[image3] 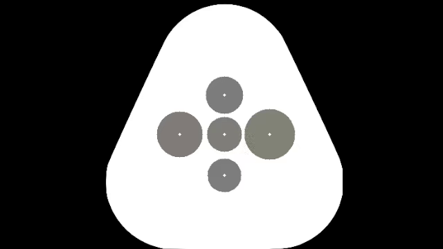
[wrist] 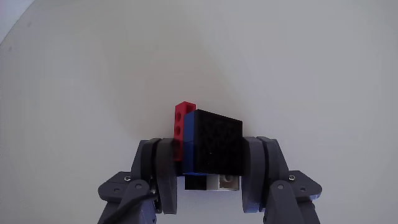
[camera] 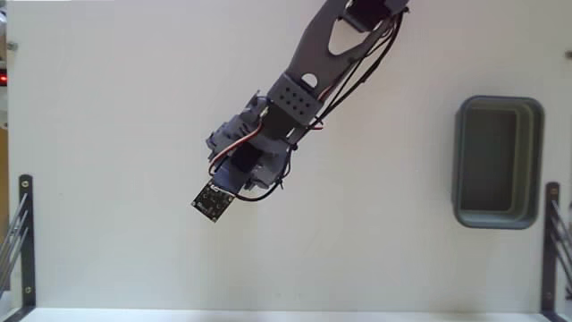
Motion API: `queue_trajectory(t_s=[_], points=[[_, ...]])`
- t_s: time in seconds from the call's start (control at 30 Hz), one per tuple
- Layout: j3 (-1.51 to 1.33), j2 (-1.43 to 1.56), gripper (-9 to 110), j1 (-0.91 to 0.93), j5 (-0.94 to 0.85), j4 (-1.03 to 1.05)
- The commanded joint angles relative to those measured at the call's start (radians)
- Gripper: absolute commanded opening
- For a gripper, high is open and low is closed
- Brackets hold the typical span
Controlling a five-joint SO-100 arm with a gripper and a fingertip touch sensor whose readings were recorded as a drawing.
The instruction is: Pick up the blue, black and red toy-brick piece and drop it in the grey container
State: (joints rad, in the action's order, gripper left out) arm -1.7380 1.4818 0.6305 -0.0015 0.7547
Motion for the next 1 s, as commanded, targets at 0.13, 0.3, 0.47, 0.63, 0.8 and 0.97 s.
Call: queue_trajectory(t_s=[0.13,0.3,0.47,0.63,0.8,0.97], points=[[0.102,0.051,54,0.006,0.002,0.092],[0.162,0.056,54,0.006,0.002,0.156],[0.234,0.056,54,0.006,0.002,0.228],[0.309,0.051,54,0.006,0.002,0.299],[0.394,0.041,54,0.006,0.002,0.373],[0.496,0.023,54,0.006,0.002,0.457]])
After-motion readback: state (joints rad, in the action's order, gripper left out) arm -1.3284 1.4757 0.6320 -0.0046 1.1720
